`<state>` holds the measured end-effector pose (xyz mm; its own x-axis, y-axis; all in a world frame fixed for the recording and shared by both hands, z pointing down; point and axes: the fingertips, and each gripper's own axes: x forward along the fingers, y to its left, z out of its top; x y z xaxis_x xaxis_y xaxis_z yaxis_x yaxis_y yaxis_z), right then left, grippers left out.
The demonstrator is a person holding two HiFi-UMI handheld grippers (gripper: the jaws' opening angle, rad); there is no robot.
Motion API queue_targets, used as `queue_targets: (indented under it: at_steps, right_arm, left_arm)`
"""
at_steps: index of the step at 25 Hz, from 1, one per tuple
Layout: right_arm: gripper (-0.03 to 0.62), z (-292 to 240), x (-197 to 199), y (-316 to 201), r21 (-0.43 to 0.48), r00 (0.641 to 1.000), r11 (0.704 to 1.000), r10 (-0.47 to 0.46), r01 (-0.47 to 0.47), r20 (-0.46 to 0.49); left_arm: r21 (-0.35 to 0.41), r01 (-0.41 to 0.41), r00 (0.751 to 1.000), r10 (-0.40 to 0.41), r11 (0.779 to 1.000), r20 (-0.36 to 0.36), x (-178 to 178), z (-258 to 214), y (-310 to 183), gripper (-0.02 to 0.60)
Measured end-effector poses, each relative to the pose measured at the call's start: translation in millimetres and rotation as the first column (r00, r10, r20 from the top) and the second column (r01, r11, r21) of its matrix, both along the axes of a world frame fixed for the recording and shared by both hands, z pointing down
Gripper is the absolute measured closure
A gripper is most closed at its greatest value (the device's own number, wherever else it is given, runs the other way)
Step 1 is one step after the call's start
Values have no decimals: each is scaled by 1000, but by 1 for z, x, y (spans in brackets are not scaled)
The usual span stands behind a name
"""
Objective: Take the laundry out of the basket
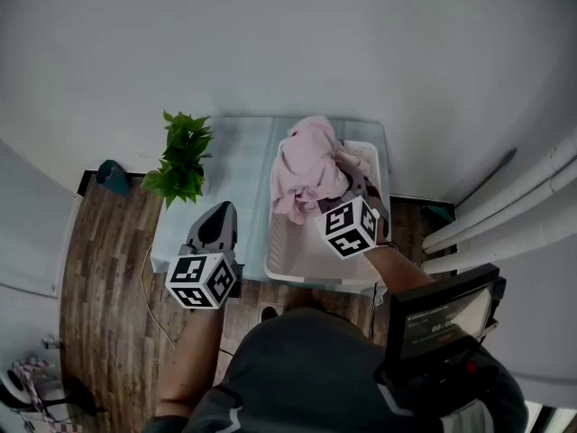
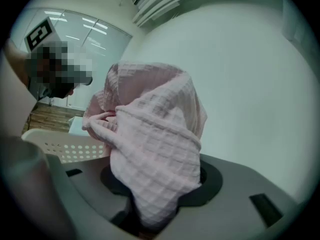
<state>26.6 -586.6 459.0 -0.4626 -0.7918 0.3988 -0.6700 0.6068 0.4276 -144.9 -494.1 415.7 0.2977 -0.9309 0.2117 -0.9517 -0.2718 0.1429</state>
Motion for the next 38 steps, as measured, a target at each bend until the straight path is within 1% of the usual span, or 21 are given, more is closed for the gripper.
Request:
queue_targets:
  at_steps: [5,10,14,18,23,27,31,34,38]
  right_arm:
    - [373,-47,6,11,66,996,996,-63,59,65]
    - [373,-92,-1,27,134,980,981,-156,139,126]
    - [373,-138,-7,38,185,950,961,-243,208,197]
    - [373,-182,-25,54,234,914,935,-322,267,245]
    - [373,-230,-62,81,301,869,893,-416,335,267]
    - [372,-253,-90,103,339,828,862,-478,377,292]
    - [372,-289,-130,135,365,791,830,-534,422,297]
    - [373,-307,-167,168,376,749,800,-584,468,311]
    - [373,-325,-214,211,390,692,751,-652,533,311]
  left_arm:
    - [13,47,999,-47,999,-8,3,-13,11,573]
    - [52,130,992,-130,990,-1,-13,-27,31,574]
    - [69,198,980,-199,978,2,-21,-41,49,573]
    - [100,245,969,-245,964,-8,-32,-56,73,574]
    - [158,285,958,-287,945,-14,-54,-81,107,573]
    - [195,325,944,-329,925,-12,-76,-89,133,574]
    - [221,363,928,-372,905,-2,-111,-115,169,573]
    - [241,407,908,-419,881,0,-144,-130,203,574]
    - [258,472,874,-487,843,-10,-181,-148,247,574]
